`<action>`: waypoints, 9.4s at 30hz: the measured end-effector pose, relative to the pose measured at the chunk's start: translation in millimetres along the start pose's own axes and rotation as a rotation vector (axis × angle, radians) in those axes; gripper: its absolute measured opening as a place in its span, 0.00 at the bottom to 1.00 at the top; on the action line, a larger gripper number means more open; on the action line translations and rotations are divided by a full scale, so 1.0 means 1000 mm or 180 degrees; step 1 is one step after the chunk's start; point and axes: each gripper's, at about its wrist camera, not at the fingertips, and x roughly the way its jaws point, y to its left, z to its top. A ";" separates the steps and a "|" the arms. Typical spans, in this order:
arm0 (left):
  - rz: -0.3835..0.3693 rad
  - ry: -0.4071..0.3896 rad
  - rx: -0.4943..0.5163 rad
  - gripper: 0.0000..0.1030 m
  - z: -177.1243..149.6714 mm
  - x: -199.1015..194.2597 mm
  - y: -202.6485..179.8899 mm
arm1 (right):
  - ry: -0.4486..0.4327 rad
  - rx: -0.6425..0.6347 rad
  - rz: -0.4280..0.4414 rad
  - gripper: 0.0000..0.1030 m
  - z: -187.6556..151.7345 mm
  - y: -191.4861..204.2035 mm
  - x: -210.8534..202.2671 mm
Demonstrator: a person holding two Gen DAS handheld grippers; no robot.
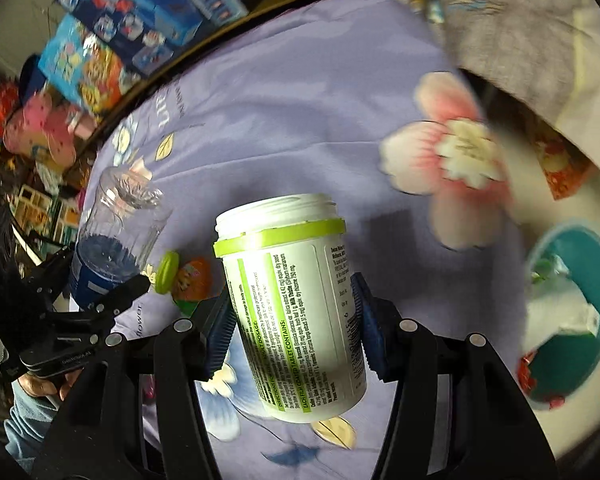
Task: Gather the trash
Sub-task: 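Carry the water bottle and pill bottle over the teal bin and open both tools, then move both tools back over the tablecloth toward the green-lid cup, then grasp the red wrapper with the left tool while the right tool grasps the white-red cup, then carry the red wrapper and white-red cup over the teal bin and open both tools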
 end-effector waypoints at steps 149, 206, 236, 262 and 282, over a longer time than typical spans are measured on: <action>-0.0074 0.0226 -0.0760 0.96 -0.185 -0.040 0.052 | 0.0446 0.0283 0.0000 0.83 -0.113 0.060 0.015; 0.0112 -0.0048 -0.1050 0.85 -0.212 -0.041 0.131 | 0.0675 -0.0588 -0.0186 0.45 -0.119 0.183 0.115; -0.0285 -0.0035 -0.0326 0.17 -0.121 -0.020 0.014 | 0.0014 0.0380 0.0050 0.45 -0.089 0.037 0.020; -0.0874 0.0056 0.0959 0.18 0.015 0.017 -0.237 | -0.0975 0.1597 -0.0208 0.45 -0.115 -0.210 -0.136; -0.0932 0.0530 0.1207 0.60 0.039 0.117 -0.336 | -0.0795 0.1976 -0.0132 0.46 -0.123 -0.294 -0.111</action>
